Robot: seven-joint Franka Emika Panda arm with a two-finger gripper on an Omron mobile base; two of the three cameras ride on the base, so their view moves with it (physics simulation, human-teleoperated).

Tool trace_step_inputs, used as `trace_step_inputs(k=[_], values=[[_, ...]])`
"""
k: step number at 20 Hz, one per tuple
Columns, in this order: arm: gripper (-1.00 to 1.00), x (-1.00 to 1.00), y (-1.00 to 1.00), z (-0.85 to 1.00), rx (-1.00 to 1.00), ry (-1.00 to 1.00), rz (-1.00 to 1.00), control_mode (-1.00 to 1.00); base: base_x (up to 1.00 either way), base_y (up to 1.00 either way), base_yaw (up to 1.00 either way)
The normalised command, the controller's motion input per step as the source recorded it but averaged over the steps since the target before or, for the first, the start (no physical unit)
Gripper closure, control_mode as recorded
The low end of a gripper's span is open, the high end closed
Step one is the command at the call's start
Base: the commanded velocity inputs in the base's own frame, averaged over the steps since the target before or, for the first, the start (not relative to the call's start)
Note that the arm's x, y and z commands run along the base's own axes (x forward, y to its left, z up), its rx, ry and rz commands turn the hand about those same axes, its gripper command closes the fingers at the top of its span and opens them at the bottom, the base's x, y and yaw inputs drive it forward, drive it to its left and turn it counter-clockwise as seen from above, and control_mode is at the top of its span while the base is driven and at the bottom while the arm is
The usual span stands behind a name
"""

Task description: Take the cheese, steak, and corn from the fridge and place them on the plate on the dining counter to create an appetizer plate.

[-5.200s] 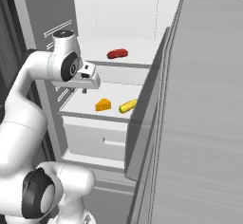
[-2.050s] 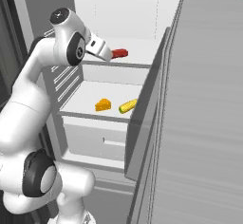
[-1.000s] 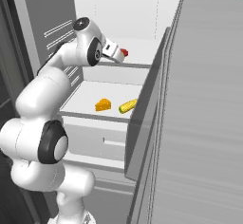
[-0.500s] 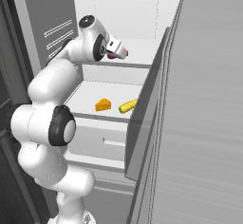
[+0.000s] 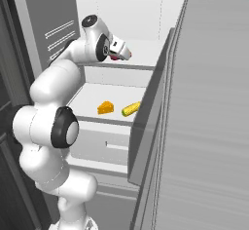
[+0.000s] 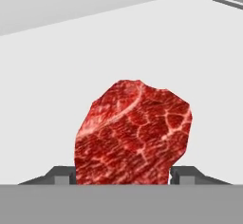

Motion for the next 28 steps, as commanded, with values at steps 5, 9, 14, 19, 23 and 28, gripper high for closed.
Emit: trace_step_inputs(k=[5,9,14,19,23,28], values=[[1.0,-0.12,-0.01,-0.08,0.0,0.0,0.0,-1.0,0.0,0.0,0.0],[1.0,-0.96,-0.01,0.0,0.0,-0.03,0.14,-1.0,0.0,0.0,0.0],[1.0,-1.0,0.0,0.0,0.0,-0.05,0.23,-1.0,0.0,0.0,0.0],[1.0,-0.89,0.0,0.0,-0.01,-0.03,0.29,-1.0,0.0,0.0,0.0],[1.0,-0.72,0.0,0.0,-0.04,-0.01,0.28,-1.0,0.0,0.0,0.0],[1.0,-0.12,0.0,0.0,-0.01,0.0,0.04,1.0,-0.66,0.0,0.16]])
